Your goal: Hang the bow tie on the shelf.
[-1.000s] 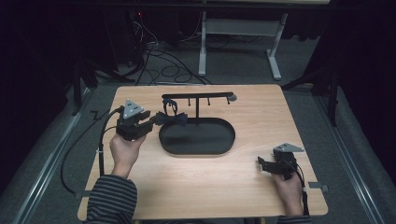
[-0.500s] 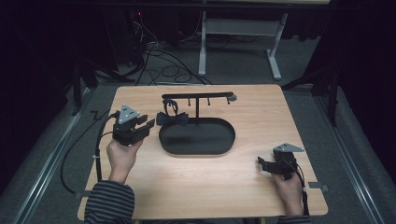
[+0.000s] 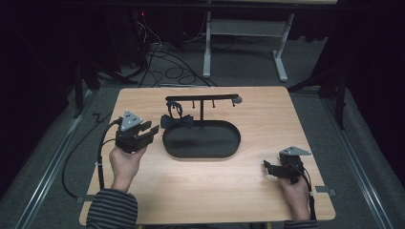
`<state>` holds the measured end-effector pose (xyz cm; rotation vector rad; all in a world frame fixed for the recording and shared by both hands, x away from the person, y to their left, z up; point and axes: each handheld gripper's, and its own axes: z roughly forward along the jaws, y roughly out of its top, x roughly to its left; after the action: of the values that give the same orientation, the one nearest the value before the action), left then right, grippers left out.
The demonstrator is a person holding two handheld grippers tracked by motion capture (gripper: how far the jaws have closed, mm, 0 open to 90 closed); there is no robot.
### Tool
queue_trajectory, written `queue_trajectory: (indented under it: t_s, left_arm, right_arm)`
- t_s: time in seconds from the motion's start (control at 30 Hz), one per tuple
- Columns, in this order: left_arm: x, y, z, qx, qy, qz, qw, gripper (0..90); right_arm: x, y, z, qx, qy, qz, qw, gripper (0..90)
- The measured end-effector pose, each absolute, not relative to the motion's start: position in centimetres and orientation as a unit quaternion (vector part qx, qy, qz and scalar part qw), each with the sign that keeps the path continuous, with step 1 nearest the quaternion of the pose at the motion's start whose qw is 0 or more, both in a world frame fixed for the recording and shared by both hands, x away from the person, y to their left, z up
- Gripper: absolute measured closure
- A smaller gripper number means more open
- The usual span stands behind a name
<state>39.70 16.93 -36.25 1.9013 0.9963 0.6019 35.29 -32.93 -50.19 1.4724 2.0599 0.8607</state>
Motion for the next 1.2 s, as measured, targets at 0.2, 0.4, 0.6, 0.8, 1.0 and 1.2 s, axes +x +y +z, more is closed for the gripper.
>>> queue_trajectory:
  t_s: [0.2,0.4,0.6,0.8,1.0,1.2]
  left_arm:
    - [39.2,16.9,-36.4,0.766,0.4,0.239,0.443,64.1]
    - [38.8,16.8,-36.8,0.769,0.397,0.237,0.441,64.0]
    - [38.6,16.6,-37.0,0.772,0.396,0.232,0.441,63.8]
    - [38.3,16.5,-37.4,0.772,0.396,0.227,0.442,63.7]
    - [37.9,16.5,-38.0,0.772,0.399,0.219,0.443,63.4]
    - [37.5,16.7,-38.6,0.768,0.403,0.212,0.449,63.2]
  right_arm:
    - [35.3,-32.9,-50.2,0.536,0.749,0.313,0.232,25.9]
    - [35.3,-32.9,-50.2,0.536,0.749,0.313,0.232,25.8]
    - [35.3,-32.9,-50.2,0.536,0.749,0.313,0.232,25.9]
    - [35.3,-32.9,-50.2,0.536,0.749,0.313,0.232,25.9]
    - [35.3,-32.9,-50.2,0.536,0.749,0.313,0.232,25.9]
    - [35.3,-32.9,-50.2,0.536,0.749,0.313,0.232,25.9]
